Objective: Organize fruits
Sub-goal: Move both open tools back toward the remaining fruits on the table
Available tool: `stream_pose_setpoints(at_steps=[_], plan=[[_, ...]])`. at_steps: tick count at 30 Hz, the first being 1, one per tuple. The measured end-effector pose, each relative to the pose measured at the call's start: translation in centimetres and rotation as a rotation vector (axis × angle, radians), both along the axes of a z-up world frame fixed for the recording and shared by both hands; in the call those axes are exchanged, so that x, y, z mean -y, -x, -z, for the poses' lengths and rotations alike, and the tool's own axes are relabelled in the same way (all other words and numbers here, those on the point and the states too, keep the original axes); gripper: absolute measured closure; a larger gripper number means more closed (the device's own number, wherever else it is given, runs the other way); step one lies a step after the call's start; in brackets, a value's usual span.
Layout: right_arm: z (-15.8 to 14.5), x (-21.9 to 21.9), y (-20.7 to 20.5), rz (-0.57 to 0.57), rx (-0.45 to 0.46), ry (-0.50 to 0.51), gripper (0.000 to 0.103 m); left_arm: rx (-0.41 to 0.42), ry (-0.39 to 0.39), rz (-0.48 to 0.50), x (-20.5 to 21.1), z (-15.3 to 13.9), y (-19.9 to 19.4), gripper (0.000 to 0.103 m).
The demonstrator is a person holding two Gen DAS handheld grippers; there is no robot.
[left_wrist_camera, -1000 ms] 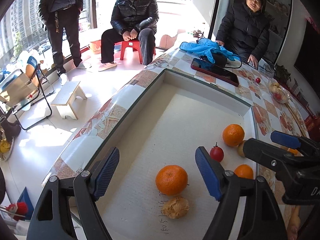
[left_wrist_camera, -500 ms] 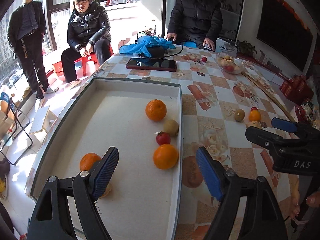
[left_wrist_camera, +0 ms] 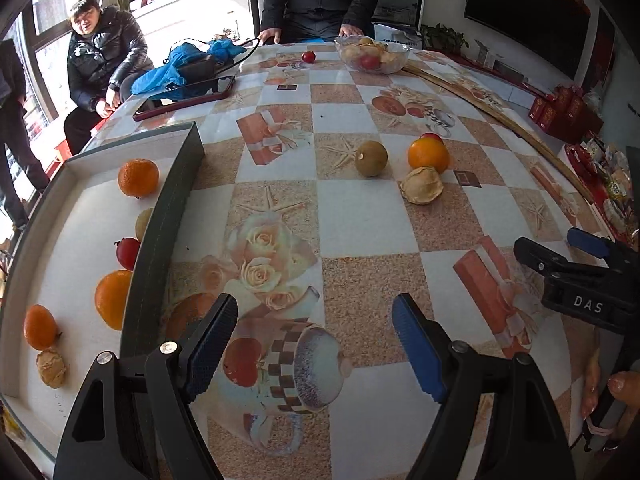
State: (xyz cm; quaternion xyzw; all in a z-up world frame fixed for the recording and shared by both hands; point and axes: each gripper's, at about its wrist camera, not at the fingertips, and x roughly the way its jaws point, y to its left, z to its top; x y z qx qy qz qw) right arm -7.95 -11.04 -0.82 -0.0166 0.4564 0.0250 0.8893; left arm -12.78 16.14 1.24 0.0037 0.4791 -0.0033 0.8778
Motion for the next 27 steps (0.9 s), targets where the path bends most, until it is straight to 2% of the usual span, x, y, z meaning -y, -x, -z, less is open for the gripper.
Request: stream_pose_setpoints(at_steps=[6, 8, 10, 14, 18, 25, 27], plan=[[0.1, 0.0, -0.1, 0.000, 0.002, -0.002, 0.000, 0.049, -0.033, -0.022, 0.8, 0.7, -0.3, 0.015], [0.1, 0.0, -0.1, 0.000, 0.003, -0.002, 0.000, 0.047, -0.031, -0.043, 0.5, 1.0, -0.8, 0.004], [0.1, 0.0, 0.0, 0.000, 0.002, -0.002, 0.000, 0.038, -0.009, -0.063, 0.1, 1.2, -1.3, 0.000], [0.1, 0.0, 0.0, -0.001, 0.002, -0.002, 0.000, 0.005, -0.034, -0.041, 0.6, 1.0, -2.9, 0.000], [0.1, 0.1, 0.0, -0.001, 0.002, -0.002, 0.000, -0.019, -0.094, -0.034, 1.0, 0.3, -5.2, 0.003], [0.0, 0.0, -0.1, -0.002, 0.003, -0.005, 0.000, -0.027, -0.114, 0.032, 2.7, 0.4, -9.2, 0.005], [0.0, 0.0, -0.1, -0.002, 0.003, -0.004, 0.000, -0.023, -0.105, 0.045, 3.0, 0.3, -10.1, 0.011]])
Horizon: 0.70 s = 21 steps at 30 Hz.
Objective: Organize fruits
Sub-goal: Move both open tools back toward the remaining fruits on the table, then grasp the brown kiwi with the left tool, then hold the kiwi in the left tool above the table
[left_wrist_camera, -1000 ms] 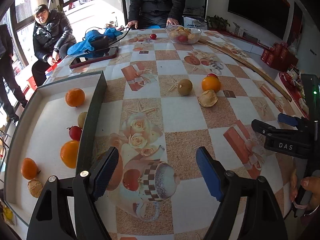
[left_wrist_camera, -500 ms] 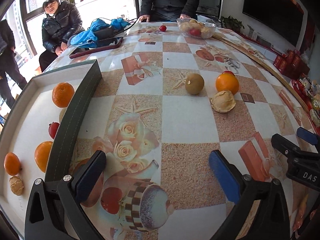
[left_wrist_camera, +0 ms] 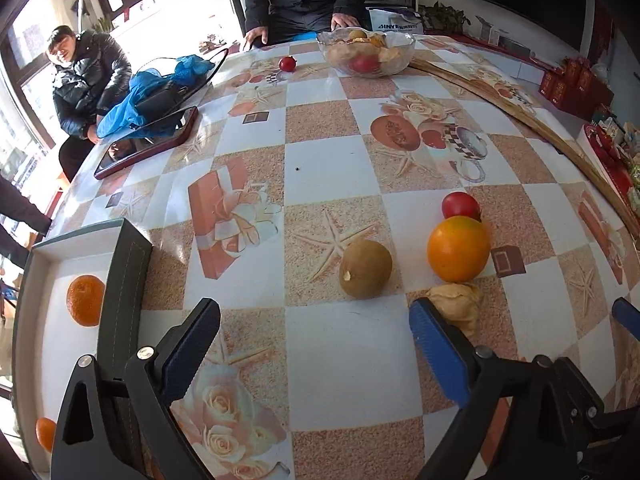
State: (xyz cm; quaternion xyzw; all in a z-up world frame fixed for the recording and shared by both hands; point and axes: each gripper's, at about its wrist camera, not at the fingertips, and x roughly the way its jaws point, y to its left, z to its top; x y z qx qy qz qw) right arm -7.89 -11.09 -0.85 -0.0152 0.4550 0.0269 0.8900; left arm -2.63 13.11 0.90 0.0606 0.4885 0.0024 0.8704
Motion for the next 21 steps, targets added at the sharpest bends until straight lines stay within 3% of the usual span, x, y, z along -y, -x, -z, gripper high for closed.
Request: stream_pose_setpoints(at_steps=[2, 5, 7, 8, 21], plan=[[0.0, 0.0, 0.0, 0.000, 0.000, 0.000, 0.000, -0.006, 0.015, 0.009, 0.4, -0.1, -0.9, 0.018], [0.0, 0.0, 0.0, 0.000, 0.000, 0.000, 0.000, -0.003, 0.049, 0.015, 0.8, -0.2, -1.8, 0.036], [0.0, 0.0, 0.0, 0.000, 0.000, 0.000, 0.000, -0.006, 0.087, 0.015, 0.9, -0.3, -2.0, 0.057], [0.0, 0.0, 0.0, 0.000, 0.000, 0.000, 0.000, -0.001, 0.091, 0.014, 0.9, -0.4, -1.9, 0.075], [0.0, 0.0, 0.0, 0.000, 0.000, 0.000, 0.000, 0.133, 0.064, -0.112, -2.3, 0.2, 9.1, 0.074]])
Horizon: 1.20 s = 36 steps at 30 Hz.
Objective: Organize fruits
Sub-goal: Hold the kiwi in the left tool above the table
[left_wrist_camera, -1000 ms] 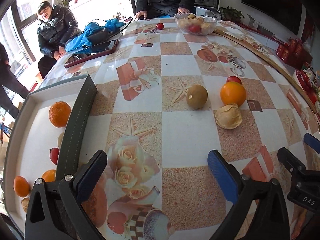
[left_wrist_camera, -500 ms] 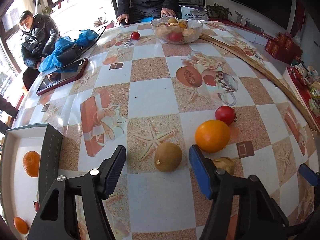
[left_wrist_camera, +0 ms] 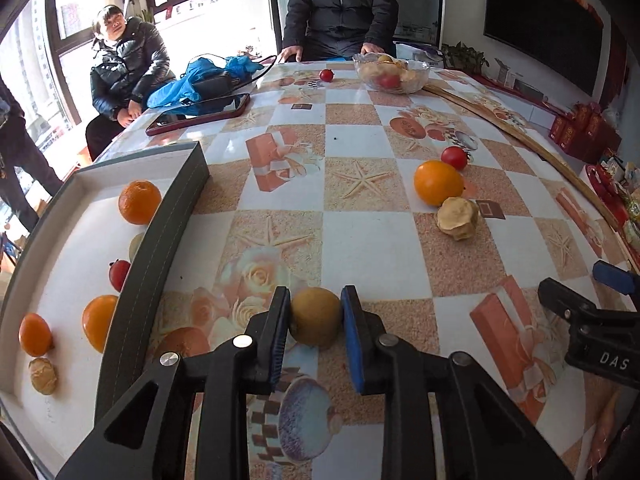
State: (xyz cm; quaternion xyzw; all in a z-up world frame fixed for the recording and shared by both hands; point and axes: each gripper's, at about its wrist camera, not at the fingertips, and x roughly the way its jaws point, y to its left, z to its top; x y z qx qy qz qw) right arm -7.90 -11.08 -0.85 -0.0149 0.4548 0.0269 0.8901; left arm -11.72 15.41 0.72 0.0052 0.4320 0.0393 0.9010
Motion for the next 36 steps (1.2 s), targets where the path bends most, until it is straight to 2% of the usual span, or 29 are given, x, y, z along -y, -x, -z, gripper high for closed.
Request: stream_pose_setpoints(at_steps=[2, 6, 10, 36], plan=[[0.00, -0.03, -0.01, 0.000, 0.000, 0.001, 0.000, 0.020, -0.006, 0.001, -0.05, 0.13, 0.41, 0.073], [0.01, -0.03, 0.00, 0.000, 0.000, 0.000, 0.000, 0.025, -0.004, -0.028, -0.38, 0.12, 0.37, 0.062], [0.01, -0.03, -0.01, 0.000, 0.000, 0.000, 0.000, 0.029, 0.035, -0.031, -0.91, 0.17, 0.45, 0.062], [0.00, -0.03, 0.04, 0.000, 0.000, 0.000, 0.000, 0.029, 0.032, -0.031, -0.86, 0.20, 0.45, 0.061]])
